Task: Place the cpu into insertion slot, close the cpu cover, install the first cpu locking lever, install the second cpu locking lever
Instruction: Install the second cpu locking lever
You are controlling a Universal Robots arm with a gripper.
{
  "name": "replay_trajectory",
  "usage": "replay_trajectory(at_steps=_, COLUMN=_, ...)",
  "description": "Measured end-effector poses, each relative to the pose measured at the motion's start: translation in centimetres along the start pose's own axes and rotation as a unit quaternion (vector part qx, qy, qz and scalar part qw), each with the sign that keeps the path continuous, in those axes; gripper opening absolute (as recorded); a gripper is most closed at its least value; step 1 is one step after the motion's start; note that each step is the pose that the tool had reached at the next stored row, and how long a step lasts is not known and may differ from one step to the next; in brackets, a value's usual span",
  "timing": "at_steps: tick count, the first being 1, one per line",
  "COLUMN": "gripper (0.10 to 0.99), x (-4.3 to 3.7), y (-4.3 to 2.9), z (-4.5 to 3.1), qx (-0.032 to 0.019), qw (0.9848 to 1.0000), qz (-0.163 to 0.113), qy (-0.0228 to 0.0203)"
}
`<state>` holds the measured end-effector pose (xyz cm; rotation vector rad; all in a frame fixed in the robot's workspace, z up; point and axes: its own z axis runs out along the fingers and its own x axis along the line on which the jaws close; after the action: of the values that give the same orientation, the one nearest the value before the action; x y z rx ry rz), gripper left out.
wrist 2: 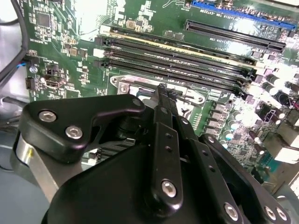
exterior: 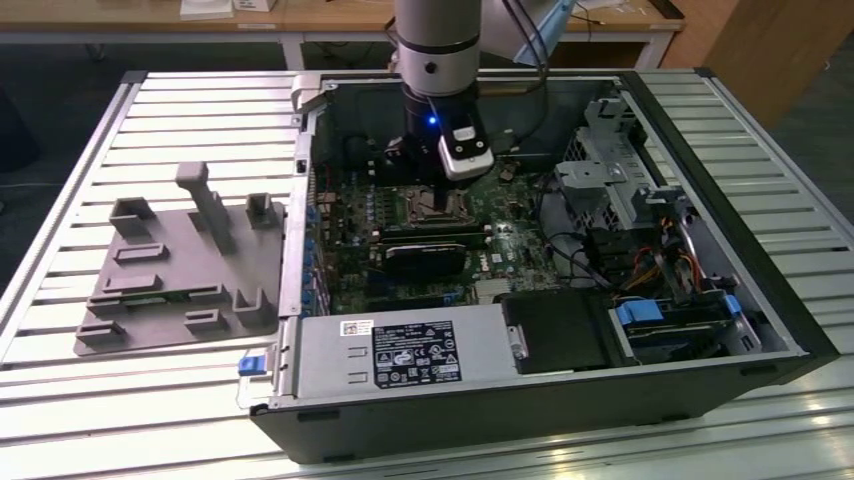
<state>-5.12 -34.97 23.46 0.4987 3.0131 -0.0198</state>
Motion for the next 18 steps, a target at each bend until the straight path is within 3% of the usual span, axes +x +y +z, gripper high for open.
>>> replay_trajectory(at_steps=6, gripper=0.102, x=0.17, y=-0.31, z=0.21, qx=-0.0088, qw=0.9998, qz=-0.015, qy=0.0025)
replay_trajectory(at_steps=12, gripper=0.102, x=0.38, y=-1.06, z=0.29, qx=-0.0158, qw=0.9996, qz=-0.021, qy=0.0045)
replay_trajectory(at_steps=16, gripper=0.102, x=0.46, y=-1.29, z=0.35, qx=-0.0293, qw=0.9993, qz=-0.024, qy=0.0083)
replay_trajectory(at_steps=18, gripper=0.102, x=0.46, y=-1.59, z=0.38, qx=-0.0333, qw=0.9991, qz=-0.025, qy=0.0095)
